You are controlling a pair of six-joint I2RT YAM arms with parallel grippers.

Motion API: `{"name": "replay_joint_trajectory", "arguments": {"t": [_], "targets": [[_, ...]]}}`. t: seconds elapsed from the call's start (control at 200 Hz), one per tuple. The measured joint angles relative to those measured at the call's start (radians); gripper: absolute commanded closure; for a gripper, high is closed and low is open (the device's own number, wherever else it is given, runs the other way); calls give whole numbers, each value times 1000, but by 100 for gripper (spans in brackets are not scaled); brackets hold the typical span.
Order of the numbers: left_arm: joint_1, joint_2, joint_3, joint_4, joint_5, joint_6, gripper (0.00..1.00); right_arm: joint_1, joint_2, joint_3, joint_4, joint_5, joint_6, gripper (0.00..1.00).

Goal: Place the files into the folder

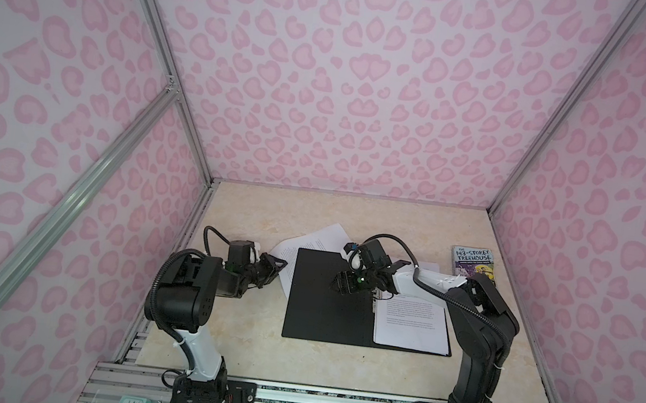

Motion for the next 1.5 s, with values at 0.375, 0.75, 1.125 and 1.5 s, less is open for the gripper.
{"name": "replay_joint_trajectory", "arguments": {"t": [0.375,0.75,1.125,1.5], "targets": [[-1,-14,22,-66,-47,21,97,-13,-27,-31,-2,-30,16,27],[0,-266,112,-254,-115,130,97,-43,-161,-122,19,-39,34,2],[-54,-623,340,-660,-327,323,97,-66,-310,-215,115,-44,52,2],[-260,-651,647,-937,-457,513,96,-89,-388,-275,198,-58,68,2]]}}
